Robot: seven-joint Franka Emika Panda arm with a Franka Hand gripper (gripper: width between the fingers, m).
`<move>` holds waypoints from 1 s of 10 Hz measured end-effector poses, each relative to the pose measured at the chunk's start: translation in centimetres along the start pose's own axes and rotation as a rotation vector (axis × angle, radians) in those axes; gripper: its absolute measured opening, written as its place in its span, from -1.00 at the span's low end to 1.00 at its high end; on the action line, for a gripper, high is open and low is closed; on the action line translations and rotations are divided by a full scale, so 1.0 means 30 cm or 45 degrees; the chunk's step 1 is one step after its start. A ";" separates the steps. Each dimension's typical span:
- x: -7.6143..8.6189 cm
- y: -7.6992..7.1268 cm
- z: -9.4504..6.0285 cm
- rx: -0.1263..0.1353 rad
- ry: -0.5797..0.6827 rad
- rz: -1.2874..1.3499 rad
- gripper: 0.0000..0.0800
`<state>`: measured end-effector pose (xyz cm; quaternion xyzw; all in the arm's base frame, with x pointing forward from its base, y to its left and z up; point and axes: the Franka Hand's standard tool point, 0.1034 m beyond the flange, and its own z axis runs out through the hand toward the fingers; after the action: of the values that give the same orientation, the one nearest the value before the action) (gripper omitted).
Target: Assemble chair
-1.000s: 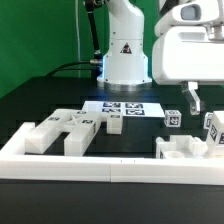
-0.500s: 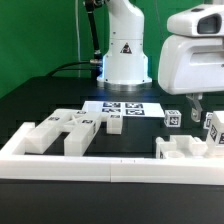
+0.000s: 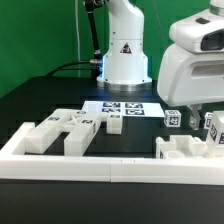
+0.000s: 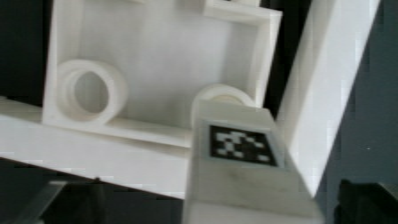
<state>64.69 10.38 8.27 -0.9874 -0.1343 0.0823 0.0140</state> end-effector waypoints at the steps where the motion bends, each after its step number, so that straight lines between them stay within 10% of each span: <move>1: 0.001 -0.006 -0.001 0.000 0.001 -0.002 0.62; 4: 0.001 -0.006 0.001 0.001 0.000 -0.002 -0.28; 10: -0.008 -0.008 0.004 0.004 0.020 0.295 -0.28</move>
Offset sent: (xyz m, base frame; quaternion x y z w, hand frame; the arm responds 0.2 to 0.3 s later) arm 0.0000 0.0000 0.0000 0.0000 0.0000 0.0000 1.0000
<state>64.37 10.54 8.21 -0.9969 -0.0190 0.0758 0.0069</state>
